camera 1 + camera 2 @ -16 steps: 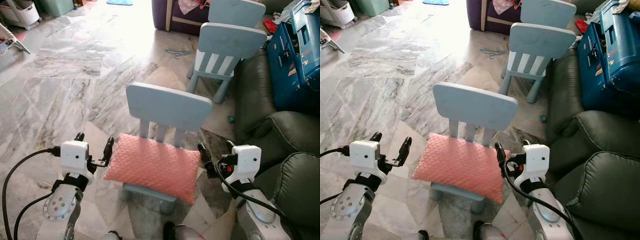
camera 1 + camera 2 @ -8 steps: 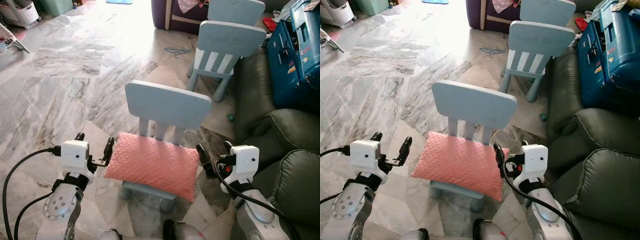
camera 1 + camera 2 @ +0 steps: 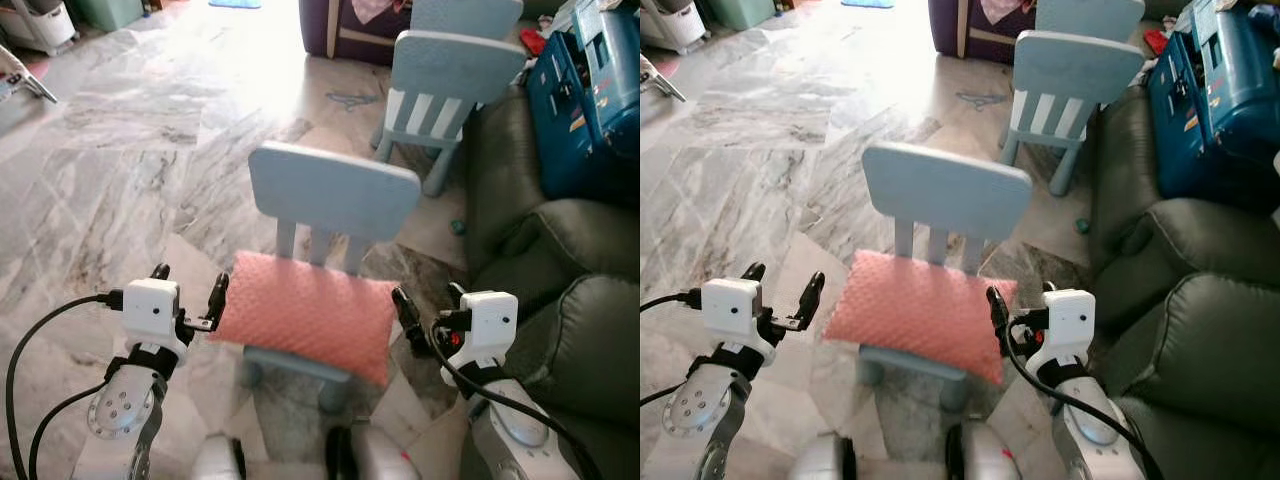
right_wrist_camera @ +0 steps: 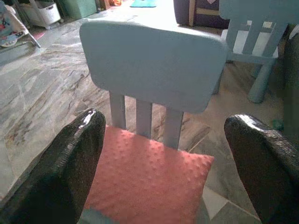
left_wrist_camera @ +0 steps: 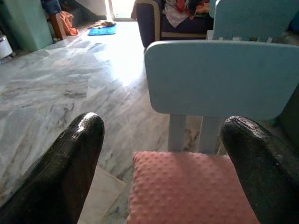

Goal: Move the pillow to the sofa

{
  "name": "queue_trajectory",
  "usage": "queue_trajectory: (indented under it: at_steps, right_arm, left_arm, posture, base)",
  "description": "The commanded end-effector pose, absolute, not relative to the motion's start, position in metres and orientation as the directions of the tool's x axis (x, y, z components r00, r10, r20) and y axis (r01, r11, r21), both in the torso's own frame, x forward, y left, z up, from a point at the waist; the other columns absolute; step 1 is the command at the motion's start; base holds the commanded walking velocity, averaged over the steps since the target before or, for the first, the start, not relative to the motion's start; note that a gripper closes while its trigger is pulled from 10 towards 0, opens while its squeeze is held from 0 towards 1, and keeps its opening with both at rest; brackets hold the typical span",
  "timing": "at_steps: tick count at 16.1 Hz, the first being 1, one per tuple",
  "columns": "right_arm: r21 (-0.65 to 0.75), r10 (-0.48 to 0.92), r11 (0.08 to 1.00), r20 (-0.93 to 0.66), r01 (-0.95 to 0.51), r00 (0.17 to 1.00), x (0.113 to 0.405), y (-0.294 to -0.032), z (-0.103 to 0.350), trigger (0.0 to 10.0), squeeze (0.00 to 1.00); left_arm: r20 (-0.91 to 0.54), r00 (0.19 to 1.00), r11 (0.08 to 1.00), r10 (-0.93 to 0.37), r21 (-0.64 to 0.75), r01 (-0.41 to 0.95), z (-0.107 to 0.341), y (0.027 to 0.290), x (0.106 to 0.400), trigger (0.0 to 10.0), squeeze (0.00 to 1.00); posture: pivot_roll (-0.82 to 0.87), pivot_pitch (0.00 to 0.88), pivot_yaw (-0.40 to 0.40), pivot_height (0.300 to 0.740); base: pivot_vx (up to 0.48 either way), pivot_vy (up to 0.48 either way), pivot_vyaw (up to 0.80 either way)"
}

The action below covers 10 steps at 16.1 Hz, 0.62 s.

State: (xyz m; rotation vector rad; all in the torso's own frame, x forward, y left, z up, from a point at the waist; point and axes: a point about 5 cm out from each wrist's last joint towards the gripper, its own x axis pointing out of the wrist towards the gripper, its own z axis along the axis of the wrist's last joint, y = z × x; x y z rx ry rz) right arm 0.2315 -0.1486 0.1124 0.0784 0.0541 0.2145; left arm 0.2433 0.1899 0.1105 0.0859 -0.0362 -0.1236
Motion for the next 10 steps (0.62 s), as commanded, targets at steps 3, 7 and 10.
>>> queue_trajectory:
  at_steps: [3,7,10]
  right_arm:
    - [0.088,0.217,0.973,-0.056,-0.212,0.974,0.2289,-0.1496,0.1109,10.0,0.0]
    - [0.083,0.224,0.972,-0.057,-0.219,0.973,0.2288,-0.1495,0.1106,10.0,0.0]
    - [0.082,0.226,0.972,-0.058,-0.221,0.972,0.229,-0.1493,0.1103,10.0,0.0]
  left_arm:
    - [0.019,0.993,0.989,-0.118,0.091,0.116,0.109,0.19,0.2407,10.0,0.0]
    - [0.016,0.993,0.99,-0.116,0.087,0.114,0.1078,0.1895,0.2406,10.0,0.0]
    - [0.015,0.993,0.99,-0.116,0.087,0.114,0.1076,0.1893,0.2406,10.0,0.0]
  posture:
    - [-0.07,0.217,-0.042,0.636]
    - [-0.07,0.215,-0.046,0.616]
    - [-0.07,0.214,-0.047,0.616]
  base:
    - [0.0,0.0,0.0]
    - [0.0,0.0,0.0]
    - [0.0,0.0,0.0]
